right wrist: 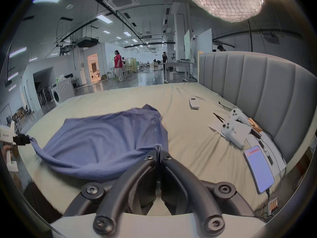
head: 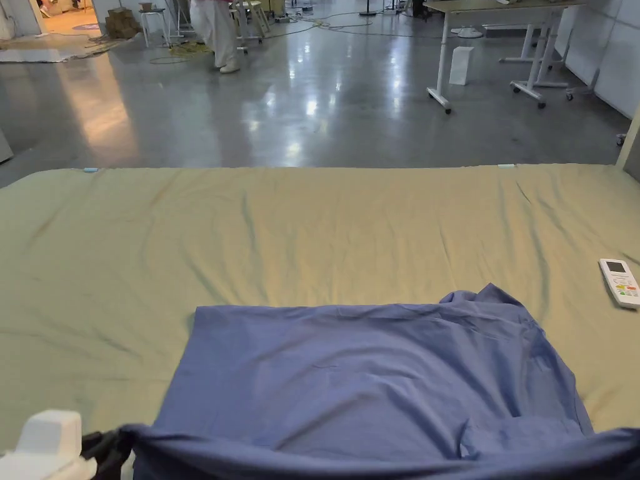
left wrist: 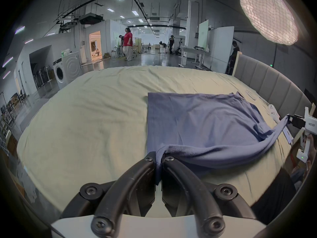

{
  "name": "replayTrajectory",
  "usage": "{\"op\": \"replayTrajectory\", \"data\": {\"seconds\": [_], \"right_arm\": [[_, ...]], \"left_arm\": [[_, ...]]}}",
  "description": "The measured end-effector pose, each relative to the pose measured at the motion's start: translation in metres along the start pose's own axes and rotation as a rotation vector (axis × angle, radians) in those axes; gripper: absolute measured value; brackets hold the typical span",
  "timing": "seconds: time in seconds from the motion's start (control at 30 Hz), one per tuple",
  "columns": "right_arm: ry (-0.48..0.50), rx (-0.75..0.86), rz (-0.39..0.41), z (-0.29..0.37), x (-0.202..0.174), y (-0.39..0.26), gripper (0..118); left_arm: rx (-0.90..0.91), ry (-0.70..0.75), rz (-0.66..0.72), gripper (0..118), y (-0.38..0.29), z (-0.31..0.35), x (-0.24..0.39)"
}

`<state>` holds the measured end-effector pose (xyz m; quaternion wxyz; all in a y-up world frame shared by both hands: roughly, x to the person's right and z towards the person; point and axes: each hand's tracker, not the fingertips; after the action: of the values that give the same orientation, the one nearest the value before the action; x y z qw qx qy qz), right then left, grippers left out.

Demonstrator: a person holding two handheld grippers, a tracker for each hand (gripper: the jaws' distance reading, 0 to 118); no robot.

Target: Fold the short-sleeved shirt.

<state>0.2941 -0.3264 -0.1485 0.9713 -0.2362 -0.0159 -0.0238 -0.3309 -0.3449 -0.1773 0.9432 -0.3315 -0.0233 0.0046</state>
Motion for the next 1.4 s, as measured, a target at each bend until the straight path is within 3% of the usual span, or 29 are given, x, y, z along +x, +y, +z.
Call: {"op": "replayTrajectory", "data": {"seconds": [0.27,0.47,0.5,0.57,0.6,0.63,0.67,0.73,0.8,0.97,1.1,1.27,1.33,1.4], "right_arm": [[-0.050,-0.144,-0.047,-0.137,-0.002,0.043,3],[-0.076,-0.245,-0.063,-0.192,-0.008,0.031,2],[-0.072,-0.267,-0.058,-0.197,-0.009,0.027,2],[-0.052,-0.312,-0.058,-0.211,-0.003,0.016,8],[-0.051,-0.315,-0.051,-0.212,-0.002,0.012,38],[-0.054,-0.322,-0.038,-0.207,-0.003,0.011,65],[-0.062,-0.263,-0.009,-0.192,-0.005,0.014,77],[-0.034,-0.102,0.037,-0.150,-0.009,0.026,69],[-0.002,-0.014,0.061,-0.104,-0.015,0.038,73],[0.045,0.227,0.006,0.022,-0.039,0.054,79],[0.040,0.289,0.006,0.086,-0.060,0.055,79],[0.096,0.269,-0.083,0.124,-0.075,0.051,74],[0.076,0.282,-0.053,0.132,-0.085,0.054,60],[0.015,0.248,-0.039,0.135,-0.092,0.054,43]], "left_arm": [[-0.085,0.024,0.065,6,0.065,-0.115,-0.005],[-0.135,0.056,0.051,7,0.064,-0.173,0.004],[-0.161,0.053,0.093,13,0.058,-0.179,0.004],[-0.207,0.030,0.169,47,0.048,-0.183,0.002],[-0.193,0.040,0.178,75,0.043,-0.182,0.001],[-0.188,0.049,0.174,88,0.037,-0.176,0.002],[-0.170,0.058,0.175,93,0.035,-0.167,0.000],[-0.016,0.051,0.131,93,0.037,-0.126,0.002],[0.109,-0.025,0.109,93,0.043,-0.073,0.006],[0.420,-0.061,0.051,93,0.054,0.076,0.039],[0.606,0.024,-0.036,93,0.045,0.159,0.075],[0.660,0.002,-0.034,90,0.030,0.207,0.103],[0.673,0.009,-0.047,76,0.027,0.215,0.110],[0.678,0.029,-0.069,54,0.026,0.222,0.115]]}}
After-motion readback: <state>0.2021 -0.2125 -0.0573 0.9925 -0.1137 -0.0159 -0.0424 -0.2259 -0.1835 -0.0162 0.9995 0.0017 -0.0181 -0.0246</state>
